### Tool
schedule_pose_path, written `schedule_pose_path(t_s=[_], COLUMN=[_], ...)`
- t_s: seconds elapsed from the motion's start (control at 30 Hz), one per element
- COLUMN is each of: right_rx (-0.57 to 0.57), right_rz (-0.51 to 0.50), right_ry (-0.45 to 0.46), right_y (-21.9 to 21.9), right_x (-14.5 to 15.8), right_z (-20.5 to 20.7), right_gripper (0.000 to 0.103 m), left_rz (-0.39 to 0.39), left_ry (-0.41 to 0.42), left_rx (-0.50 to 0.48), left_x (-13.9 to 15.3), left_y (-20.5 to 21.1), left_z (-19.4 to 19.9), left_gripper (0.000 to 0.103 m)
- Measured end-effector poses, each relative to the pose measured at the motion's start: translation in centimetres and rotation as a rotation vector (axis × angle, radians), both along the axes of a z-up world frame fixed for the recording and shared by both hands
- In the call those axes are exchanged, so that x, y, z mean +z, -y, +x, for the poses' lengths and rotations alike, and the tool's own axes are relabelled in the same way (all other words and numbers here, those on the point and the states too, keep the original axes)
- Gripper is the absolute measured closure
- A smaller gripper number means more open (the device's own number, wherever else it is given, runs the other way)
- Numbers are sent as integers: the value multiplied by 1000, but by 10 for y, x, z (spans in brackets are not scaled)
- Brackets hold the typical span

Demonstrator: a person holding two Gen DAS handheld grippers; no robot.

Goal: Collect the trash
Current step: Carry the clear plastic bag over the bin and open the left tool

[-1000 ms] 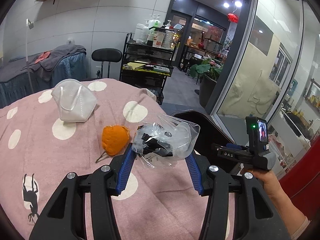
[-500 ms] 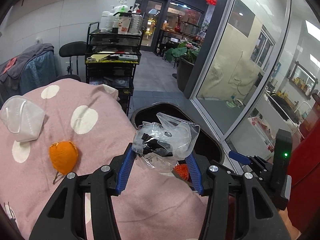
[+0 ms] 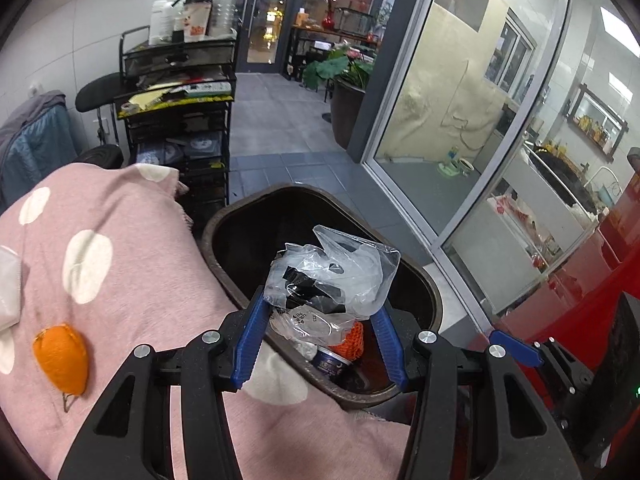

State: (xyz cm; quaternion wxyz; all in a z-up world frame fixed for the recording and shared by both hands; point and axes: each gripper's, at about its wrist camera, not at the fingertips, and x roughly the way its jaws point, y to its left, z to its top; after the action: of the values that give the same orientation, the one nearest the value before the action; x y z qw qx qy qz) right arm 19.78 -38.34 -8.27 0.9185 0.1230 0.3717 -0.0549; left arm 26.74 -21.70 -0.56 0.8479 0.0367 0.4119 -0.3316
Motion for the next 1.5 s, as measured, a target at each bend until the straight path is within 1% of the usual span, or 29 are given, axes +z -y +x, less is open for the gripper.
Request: schedule_pose_path(t_s=[0.3, 0.4, 0.47, 0.53, 0.57, 0.63, 0.8, 0.97, 1.17, 1.3, 1.5], right_rx=[-28, -31, -37, -42, -44, -48, -50, -51, -49, -36, -6], right_rz=[5, 0, 4, 8, 8, 10, 16, 24, 30, 28, 14], right_ry=[1, -1, -4, -5, -6, -7, -12, -8, -6, -5, -14], right_y=[8, 9, 12, 13, 13, 14, 15, 15, 16, 12, -1], right_x=[1, 0, -1, -2, -2, -2, -3, -4, -3, -3, -2], right_z=[-14, -16, -17, -18, -19, -19, -20, -20, -21, -21, -18], right_gripper=[20, 20, 20, 19, 19, 19, 19, 19, 19, 19, 19], left_rz=[46, 62, 67, 58, 52, 41, 40, 20, -41, -88, -90], left_ry=[-23, -32, -37, -36, -38, -38, -35, -20, 35, 69, 135], left_rx=[-20, -24, -23, -15, -14, -10, -12, -3, 14, 57, 139], left_x=[-13, -17, -19, -19, -19, -18, -17, -13, 6, 16, 24], left_y=[23, 28, 31, 31, 31, 31, 31, 24, 6, -15, -52], left_z=[10, 13, 13, 15, 15, 16, 13, 6, -10, -22, -40], left_gripper=[52, 45, 37, 28, 25, 18, 14, 14, 14, 11, 11])
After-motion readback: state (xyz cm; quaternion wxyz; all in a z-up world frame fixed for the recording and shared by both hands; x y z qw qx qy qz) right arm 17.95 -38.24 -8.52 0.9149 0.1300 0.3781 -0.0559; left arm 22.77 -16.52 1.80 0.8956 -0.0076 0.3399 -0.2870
